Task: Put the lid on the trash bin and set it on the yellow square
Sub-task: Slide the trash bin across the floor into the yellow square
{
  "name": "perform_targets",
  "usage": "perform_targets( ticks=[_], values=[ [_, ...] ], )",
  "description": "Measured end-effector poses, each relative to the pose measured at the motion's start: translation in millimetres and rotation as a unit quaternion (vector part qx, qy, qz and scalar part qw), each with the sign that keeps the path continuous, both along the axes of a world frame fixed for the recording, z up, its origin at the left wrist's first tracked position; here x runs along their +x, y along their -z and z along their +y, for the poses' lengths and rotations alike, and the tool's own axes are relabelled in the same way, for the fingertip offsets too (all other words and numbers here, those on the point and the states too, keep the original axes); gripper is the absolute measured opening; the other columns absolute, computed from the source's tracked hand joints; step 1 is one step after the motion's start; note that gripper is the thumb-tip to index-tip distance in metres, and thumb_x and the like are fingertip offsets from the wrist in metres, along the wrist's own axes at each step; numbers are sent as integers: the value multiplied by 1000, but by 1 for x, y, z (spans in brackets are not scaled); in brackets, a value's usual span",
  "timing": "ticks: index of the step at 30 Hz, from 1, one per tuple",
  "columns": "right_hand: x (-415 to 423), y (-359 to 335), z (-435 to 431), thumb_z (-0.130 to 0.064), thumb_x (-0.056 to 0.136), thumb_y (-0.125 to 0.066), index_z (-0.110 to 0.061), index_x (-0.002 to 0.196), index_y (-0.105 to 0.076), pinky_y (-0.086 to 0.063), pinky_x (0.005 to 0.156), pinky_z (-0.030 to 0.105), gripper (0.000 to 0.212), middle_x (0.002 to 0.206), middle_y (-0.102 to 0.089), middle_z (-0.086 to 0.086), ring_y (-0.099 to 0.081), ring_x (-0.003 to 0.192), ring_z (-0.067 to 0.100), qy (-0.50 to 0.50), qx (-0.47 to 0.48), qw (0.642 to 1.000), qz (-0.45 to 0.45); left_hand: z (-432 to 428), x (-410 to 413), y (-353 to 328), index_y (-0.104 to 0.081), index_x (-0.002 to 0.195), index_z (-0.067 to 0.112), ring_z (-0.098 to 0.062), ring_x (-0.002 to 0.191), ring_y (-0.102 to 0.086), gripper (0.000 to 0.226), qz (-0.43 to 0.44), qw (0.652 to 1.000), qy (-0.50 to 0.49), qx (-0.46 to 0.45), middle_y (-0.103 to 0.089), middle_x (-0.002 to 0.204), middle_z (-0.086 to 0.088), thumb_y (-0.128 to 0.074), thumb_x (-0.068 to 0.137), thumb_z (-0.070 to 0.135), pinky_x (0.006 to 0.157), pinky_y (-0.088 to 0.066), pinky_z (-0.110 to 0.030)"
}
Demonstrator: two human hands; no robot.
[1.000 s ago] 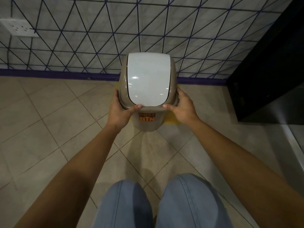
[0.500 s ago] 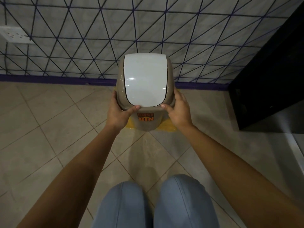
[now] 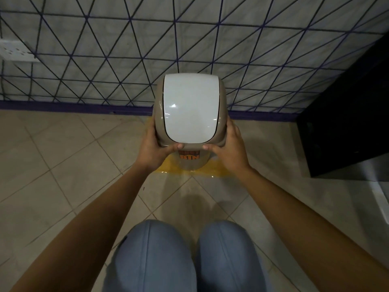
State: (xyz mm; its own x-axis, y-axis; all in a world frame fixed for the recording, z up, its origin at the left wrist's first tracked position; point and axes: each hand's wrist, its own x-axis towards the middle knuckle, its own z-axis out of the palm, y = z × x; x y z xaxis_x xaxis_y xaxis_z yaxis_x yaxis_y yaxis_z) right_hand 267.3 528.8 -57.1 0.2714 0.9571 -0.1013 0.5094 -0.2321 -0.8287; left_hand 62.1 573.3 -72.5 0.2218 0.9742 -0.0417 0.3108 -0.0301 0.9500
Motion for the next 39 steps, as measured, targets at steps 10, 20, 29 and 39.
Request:
perform_targets(
  ticks=[10,20,29,39],
  values=[
    [2,-1,24,-23,61,-85,-22,146,-22,-37,109,42,106,146,-34,5,-33,135,22,31,-2,1000,-2,24,-6,3,-20,151,25,-15,132,-43,108,30,999,27,6,-42,146,0,-85,64,27,102,-47,-31],
    [3,-1,42,-24,62,-84,-21,145,-23,-37,109,40,103,147,-37,4,-34,135,22,39,11,999,-9,48,-1,1,-24,149,18,-13,131,-43,102,16,999,40,9,-44,145,-2,-84,67,16,94,-46,-12],
    [3,1,51,-27,62,-84,-20,144,-26,-38,108,41,101,145,-38,5,-37,133,23,47,15,998,-26,60,-2,2,-23,150,18,-12,130,-42,100,23,999,44,4,-43,145,0,-82,69,22,94,-45,-17],
    [3,0,63,-31,67,-80,-17,144,-24,-39,103,41,96,146,-37,5,-37,133,24,49,22,994,-96,78,1,4,-19,150,25,-24,139,-34,100,54,997,53,-12,-39,149,-5,-81,71,24,108,-38,-52]
  ],
)
